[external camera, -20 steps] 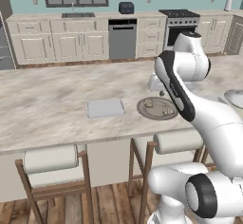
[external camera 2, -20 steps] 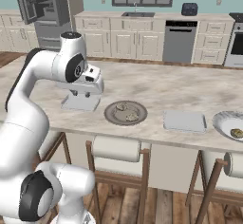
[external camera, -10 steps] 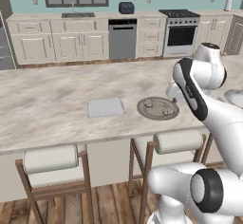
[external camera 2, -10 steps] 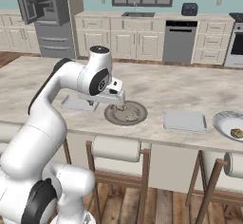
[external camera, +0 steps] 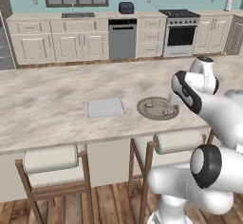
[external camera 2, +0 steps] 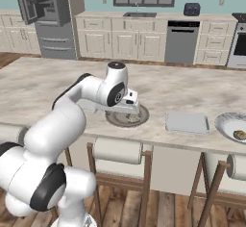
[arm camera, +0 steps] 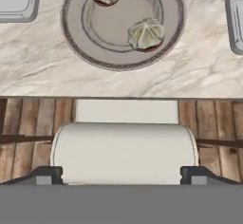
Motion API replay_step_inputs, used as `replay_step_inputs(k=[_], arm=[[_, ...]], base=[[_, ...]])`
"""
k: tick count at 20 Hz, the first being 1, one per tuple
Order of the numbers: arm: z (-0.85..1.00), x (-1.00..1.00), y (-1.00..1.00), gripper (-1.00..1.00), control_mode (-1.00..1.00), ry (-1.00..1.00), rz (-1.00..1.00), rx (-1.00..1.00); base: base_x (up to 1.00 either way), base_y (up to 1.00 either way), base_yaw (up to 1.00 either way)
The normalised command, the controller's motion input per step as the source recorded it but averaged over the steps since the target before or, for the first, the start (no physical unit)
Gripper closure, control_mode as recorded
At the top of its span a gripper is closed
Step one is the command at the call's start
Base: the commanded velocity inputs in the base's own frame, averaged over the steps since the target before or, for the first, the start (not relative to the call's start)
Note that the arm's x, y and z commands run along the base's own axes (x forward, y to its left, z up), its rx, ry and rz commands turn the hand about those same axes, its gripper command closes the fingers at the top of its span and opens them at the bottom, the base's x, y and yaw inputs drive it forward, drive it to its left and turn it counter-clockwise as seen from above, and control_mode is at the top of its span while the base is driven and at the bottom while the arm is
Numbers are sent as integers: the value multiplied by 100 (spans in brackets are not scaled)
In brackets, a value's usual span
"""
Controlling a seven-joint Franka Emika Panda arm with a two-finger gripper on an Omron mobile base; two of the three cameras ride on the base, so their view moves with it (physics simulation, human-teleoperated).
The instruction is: Place two dumplings into each of the tupperware containers and then place the containers in the fridge.
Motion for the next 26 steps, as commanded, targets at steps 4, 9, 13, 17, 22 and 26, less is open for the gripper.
replay_step_inputs(k=[4, 9, 13, 17, 22, 26], arm=[[-36, 63, 0, -100, -100, 2, 0, -3], [-45, 72, -5, -100, -100, 1, 0, -1], [-46, 71, -19, -100, -100, 1, 0, 0], [-40, 55, -40, -100, -100, 4, 0, 0], [-28, 45, -14, -100, -100, 7, 0, 0], [-28, 59, 0, -100, -100, 8, 0, 0]], base=[[0, 0, 0], [0, 0, 0], [0, 0, 0], [0, 0, 0], [0, 0, 0], [0, 0, 0]])
